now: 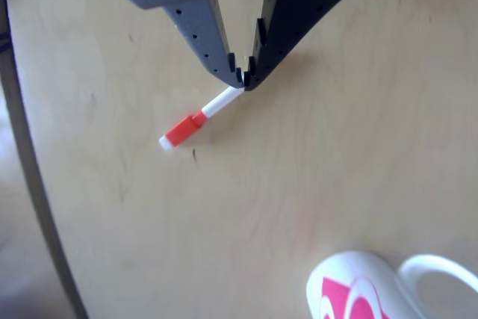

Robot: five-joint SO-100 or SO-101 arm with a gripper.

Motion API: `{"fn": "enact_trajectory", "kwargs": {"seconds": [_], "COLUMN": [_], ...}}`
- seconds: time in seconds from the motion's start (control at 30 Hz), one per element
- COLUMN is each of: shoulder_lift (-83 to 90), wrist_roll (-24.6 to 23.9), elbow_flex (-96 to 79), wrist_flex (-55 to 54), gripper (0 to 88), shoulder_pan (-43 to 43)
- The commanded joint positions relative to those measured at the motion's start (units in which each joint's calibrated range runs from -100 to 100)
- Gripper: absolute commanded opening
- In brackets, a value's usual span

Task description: Grab the pen and place it in the cup.

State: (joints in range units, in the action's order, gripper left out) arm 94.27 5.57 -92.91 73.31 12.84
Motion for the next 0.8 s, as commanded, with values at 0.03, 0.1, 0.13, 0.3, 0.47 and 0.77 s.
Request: {"fn": "enact_trajectory", "kwargs": {"seconds": [0.03,0.1,0.13,0.3,0.47,0.77], "shoulder_lift": [-7.0,-11.0,-12.9,-22.7,-32.6,-51.0], "wrist_roll": [0.2,0.3,0.6,6.0,7.7,0.9], "elbow_flex": [2.3,3.6,4.6,11.9,19.0,35.3], "wrist_flex": [-6.1,-10.0,-11.8,-17.7,-23.2,-23.7], "gripper": [1.2,1.3,1.3,1.3,1.4,1.4], "shoulder_pan": [-0.4,-0.1,-0.1,0.6,0.9,8.3]}}
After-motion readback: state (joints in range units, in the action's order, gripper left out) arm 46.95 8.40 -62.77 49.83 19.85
